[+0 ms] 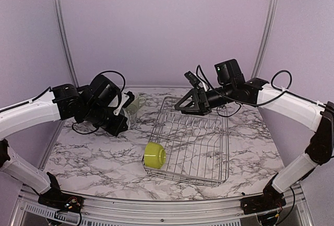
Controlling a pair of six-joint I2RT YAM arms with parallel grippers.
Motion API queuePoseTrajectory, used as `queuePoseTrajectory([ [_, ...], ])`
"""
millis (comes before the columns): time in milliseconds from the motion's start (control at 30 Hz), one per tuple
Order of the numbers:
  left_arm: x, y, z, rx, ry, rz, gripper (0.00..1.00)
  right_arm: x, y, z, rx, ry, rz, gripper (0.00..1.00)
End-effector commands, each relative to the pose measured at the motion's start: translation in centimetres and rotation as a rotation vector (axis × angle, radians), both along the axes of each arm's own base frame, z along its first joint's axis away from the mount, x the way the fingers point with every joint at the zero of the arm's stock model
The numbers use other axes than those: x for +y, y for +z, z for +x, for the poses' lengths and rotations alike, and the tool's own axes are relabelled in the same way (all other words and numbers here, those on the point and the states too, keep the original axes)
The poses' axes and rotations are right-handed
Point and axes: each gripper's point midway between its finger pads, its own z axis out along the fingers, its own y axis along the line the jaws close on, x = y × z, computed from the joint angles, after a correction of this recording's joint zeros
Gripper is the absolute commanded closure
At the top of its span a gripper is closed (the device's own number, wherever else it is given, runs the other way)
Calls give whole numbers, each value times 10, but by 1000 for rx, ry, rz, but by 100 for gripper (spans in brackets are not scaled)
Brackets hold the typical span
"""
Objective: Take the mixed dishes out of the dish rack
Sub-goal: Place the bowl at the center of the board.
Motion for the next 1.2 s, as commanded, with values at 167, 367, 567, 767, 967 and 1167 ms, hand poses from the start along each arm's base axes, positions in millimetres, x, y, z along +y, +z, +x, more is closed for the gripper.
queuePoseTrajectory([
  [167, 9, -54, 13, 94, 68, 217, 100, -10, 25, -2, -82, -33, 12, 10],
  [367, 11, -82, 14, 160, 95, 269, 100, -13, 24, -5, -85, -42, 11, 10],
  [567, 44, -111, 16, 233, 185, 319, 100, -14, 23, -5, -90, -41, 7, 10],
  [767, 64, -120, 21, 243, 230, 343, 100, -12, 20, -4, -86, -31, 5, 10],
  [967, 71, -132, 21, 263, 258, 369, 100, -12, 18, -4, -84, -30, 1, 10],
  [1167, 61, -132, 29, 259, 238, 361, 100, -12, 18, -3, -83, -34, 1, 11],
])
